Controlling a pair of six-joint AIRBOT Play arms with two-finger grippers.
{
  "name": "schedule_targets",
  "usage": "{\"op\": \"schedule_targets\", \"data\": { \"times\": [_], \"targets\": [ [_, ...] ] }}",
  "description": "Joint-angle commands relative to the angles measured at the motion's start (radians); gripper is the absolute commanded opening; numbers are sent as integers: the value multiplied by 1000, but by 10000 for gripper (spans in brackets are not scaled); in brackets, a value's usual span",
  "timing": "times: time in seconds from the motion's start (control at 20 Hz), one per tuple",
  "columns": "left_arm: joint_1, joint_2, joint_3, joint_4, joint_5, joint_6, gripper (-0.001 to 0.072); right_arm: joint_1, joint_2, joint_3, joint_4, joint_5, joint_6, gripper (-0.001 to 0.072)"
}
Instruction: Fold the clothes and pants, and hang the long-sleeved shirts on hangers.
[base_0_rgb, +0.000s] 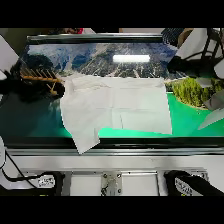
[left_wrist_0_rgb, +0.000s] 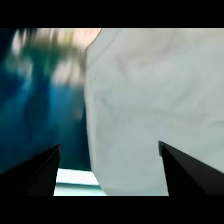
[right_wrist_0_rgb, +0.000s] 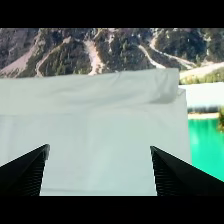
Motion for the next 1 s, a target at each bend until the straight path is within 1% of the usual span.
{"op": "schedule_targets", "data": {
  "times": [0.0,0.15,0.25,0.45,0.65,0.7,0.75,0.8,0.85,0.9,0.95],
  "targets": [
    [29,103,-367,-11,97,-7,659,13,183,-215,15,15,-9,715],
    [28,131,-534,-151,225,-6,659,13,275,-316,50,16,-5,715],
    [26,126,-588,-218,277,2,659,13,320,-348,49,16,26,714],
    [-34,82,-605,-217,307,2,659,12,369,-358,49,16,29,715],
    [-157,56,-605,-216,384,0,658,12,381,-359,48,47,36,715],
    [-179,57,-605,-215,408,-14,562,12,381,-360,45,73,36,715],
    [-188,57,-599,-215,416,-23,290,10,381,-361,36,102,37,715],
    [-190,58,-591,-214,419,-22,62,2,381,-365,17,138,56,715],
    [-189,58,-576,-211,412,-20,9,-17,384,-375,-10,175,84,715],
    [-183,61,-562,-205,392,-15,8,-53,392,-401,-34,212,110,715],
    [-174,69,-550,-205,363,10,8,-101,405,-443,-51,239,139,715]
  ]
}}
